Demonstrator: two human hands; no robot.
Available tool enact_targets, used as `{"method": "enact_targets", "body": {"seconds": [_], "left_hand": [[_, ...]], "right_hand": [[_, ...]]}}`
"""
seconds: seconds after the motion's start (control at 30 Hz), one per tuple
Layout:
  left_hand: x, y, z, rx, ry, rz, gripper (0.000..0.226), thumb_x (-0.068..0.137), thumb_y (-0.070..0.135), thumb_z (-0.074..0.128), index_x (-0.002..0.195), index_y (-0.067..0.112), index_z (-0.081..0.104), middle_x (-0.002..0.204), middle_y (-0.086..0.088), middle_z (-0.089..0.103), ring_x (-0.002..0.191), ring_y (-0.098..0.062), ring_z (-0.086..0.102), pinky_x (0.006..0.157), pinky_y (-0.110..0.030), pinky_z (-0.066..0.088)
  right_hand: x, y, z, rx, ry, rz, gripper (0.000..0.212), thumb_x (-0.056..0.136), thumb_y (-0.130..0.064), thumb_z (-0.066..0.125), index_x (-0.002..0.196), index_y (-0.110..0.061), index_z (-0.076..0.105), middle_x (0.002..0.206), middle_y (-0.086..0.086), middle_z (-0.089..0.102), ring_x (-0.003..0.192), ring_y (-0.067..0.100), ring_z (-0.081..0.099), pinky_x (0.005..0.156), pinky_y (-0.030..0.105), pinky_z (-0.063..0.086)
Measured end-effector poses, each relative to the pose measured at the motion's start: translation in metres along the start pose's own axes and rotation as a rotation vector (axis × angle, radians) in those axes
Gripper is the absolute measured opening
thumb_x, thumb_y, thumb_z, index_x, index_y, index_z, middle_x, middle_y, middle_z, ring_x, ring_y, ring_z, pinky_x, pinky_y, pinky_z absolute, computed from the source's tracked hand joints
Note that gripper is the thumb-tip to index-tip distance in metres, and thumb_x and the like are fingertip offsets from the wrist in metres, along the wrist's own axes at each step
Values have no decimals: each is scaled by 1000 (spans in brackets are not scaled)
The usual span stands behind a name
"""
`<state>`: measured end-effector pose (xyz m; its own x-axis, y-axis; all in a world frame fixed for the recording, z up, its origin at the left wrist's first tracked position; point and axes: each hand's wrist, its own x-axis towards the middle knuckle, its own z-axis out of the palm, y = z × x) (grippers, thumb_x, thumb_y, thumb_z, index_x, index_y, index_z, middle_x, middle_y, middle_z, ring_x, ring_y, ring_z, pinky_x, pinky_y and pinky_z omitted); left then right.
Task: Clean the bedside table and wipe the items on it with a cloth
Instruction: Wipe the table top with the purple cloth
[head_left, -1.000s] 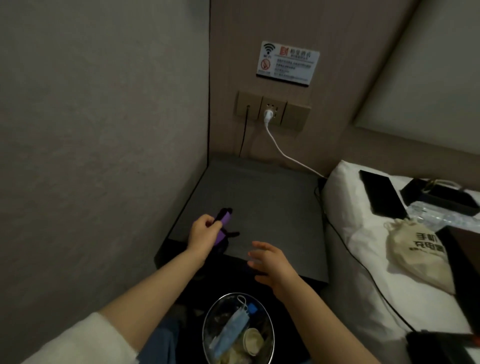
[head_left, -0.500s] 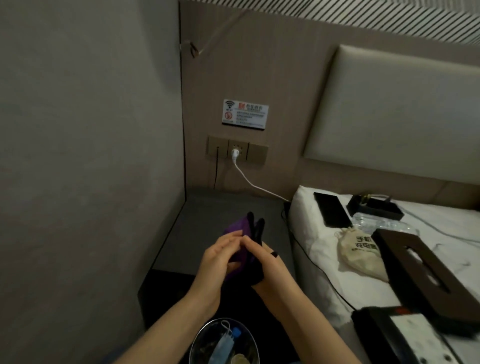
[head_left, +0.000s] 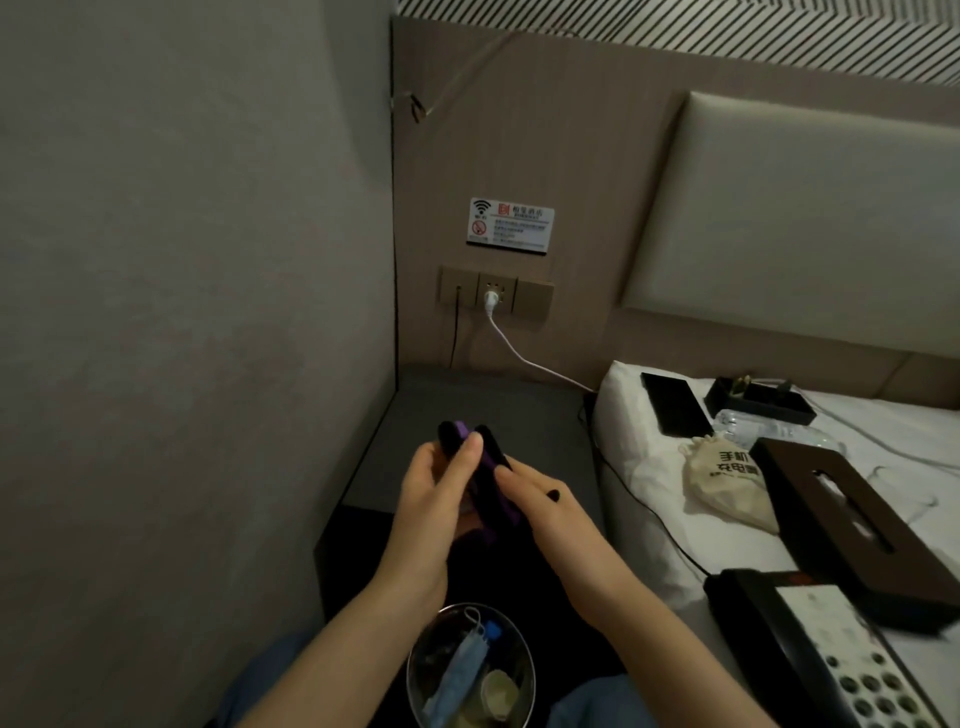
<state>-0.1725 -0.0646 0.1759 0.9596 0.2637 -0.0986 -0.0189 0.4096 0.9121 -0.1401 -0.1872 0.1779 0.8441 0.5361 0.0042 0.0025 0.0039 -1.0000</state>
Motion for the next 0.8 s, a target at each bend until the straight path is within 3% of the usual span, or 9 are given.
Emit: {"method": "enact_targets", "body": {"seconds": [0.13, 0.23, 0.33, 0.47, 0.57, 0.63, 0.73, 0.8], "left_hand": [[-1, -6, -14, -61, 88, -14, 21, 94, 25, 58, 103, 9, 66, 94, -10, 74, 84, -23, 71, 65, -30, 56], [2, -7, -27, -110, 175, -5, 15, 96, 15, 53, 93, 7, 66, 87, -13, 71, 78, -22, 66, 71, -33, 50], [8, -5, -40, -135, 256, 16, 18, 98, 11, 48, 92, 9, 64, 86, -11, 70, 77, -20, 63, 71, -31, 47], [20, -3, -47, -156, 332, -7, 22, 99, 13, 45, 82, 14, 59, 79, -6, 64, 68, -16, 57, 61, -26, 41], [27, 3, -42, -188, 347, -33, 16, 97, 17, 52, 86, 15, 63, 82, -5, 67, 71, -16, 62, 60, -26, 46], [29, 10, -38, -155, 331, -6, 6, 91, 19, 62, 96, 15, 63, 87, -3, 70, 73, -14, 65, 59, -25, 50], [28, 19, -35, -4, 319, 81, 39, 83, 4, 69, 117, 17, 56, 109, -9, 66, 92, -23, 66, 80, -39, 56], [22, 22, -34, 66, 332, 121, 45, 82, -2, 67, 119, 20, 54, 107, -9, 65, 89, -24, 64, 82, -41, 52]], "right_hand": [[0, 4, -2, 75, 16, 38, 31, 99, -36, 47, 118, -24, 68, 116, 9, 70, 110, 26, 65, 96, 38, 51], [4, 2, -11, 277, 188, 108, 27, 97, -32, 50, 104, -22, 74, 108, 7, 73, 100, 21, 70, 80, 30, 57], [12, -4, -28, 406, 397, 171, 28, 94, -31, 56, 107, -13, 72, 102, 6, 75, 89, 21, 72, 74, 35, 56], [16, -16, -45, 483, 546, 296, 34, 93, -30, 59, 119, -9, 64, 113, 11, 70, 102, 30, 66, 76, 39, 52], [12, -24, -44, 526, 544, 354, 39, 94, -25, 57, 128, -6, 55, 120, 17, 64, 98, 34, 63, 66, 39, 51], [9, -33, -44, 544, 516, 332, 35, 93, -21, 57, 124, -6, 55, 113, 18, 64, 89, 33, 64, 68, 40, 53], [1, -47, -47, 549, 447, 228, 28, 89, -4, 52, 116, -7, 56, 93, 16, 65, 75, 28, 66, 77, 42, 56], [-5, -55, -51, 491, 393, 109, 41, 87, 7, 45, 124, -8, 56, 99, 15, 68, 75, 24, 69, 72, 36, 59]]}}
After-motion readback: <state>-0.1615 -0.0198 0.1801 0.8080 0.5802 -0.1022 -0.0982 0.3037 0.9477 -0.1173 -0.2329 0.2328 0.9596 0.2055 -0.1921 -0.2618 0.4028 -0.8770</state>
